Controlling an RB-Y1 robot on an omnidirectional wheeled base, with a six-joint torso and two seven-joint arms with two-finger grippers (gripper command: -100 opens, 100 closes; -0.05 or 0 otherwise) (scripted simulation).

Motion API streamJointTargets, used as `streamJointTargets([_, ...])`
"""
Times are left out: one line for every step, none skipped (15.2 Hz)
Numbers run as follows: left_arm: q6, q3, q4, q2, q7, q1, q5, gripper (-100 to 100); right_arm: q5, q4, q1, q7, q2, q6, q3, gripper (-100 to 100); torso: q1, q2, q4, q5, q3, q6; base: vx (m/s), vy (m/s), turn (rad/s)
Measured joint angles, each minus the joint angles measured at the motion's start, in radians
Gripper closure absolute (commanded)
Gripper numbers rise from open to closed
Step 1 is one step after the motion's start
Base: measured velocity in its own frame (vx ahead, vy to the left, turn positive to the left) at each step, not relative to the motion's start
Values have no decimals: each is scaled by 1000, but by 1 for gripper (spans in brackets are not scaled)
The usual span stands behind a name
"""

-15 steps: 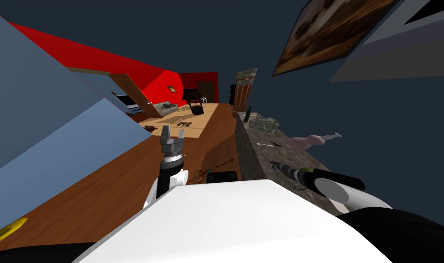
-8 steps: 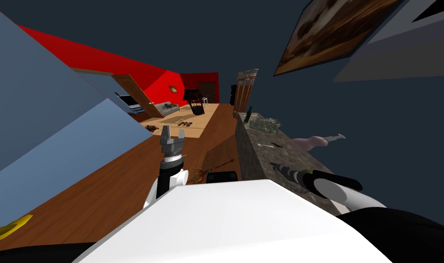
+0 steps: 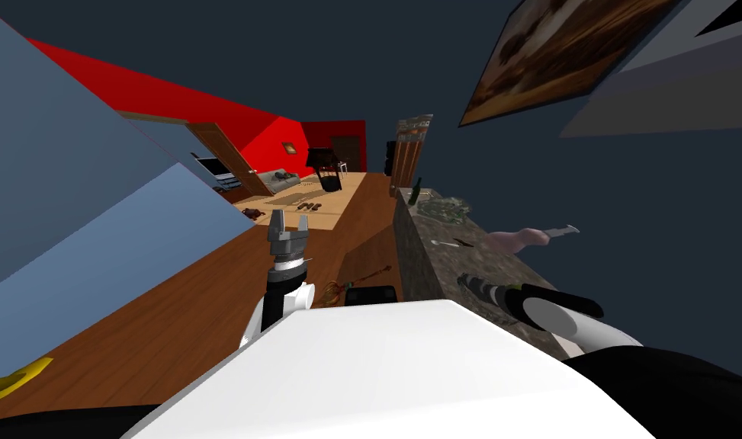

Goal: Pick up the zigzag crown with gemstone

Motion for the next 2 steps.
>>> streamJointTargets([0, 0, 0, 0, 0, 0, 0, 0, -3, -13, 4, -12, -7, 8, -5, 100, 0, 1, 0, 0, 0, 0, -27, 3, -13])
streamJointTargets([0, 0, 0, 0, 0, 0, 0, 0, -10, -25, 11, -22, -13, 15, -12, 100, 0, 1, 0, 0, 1, 0, -17, -1, -6])
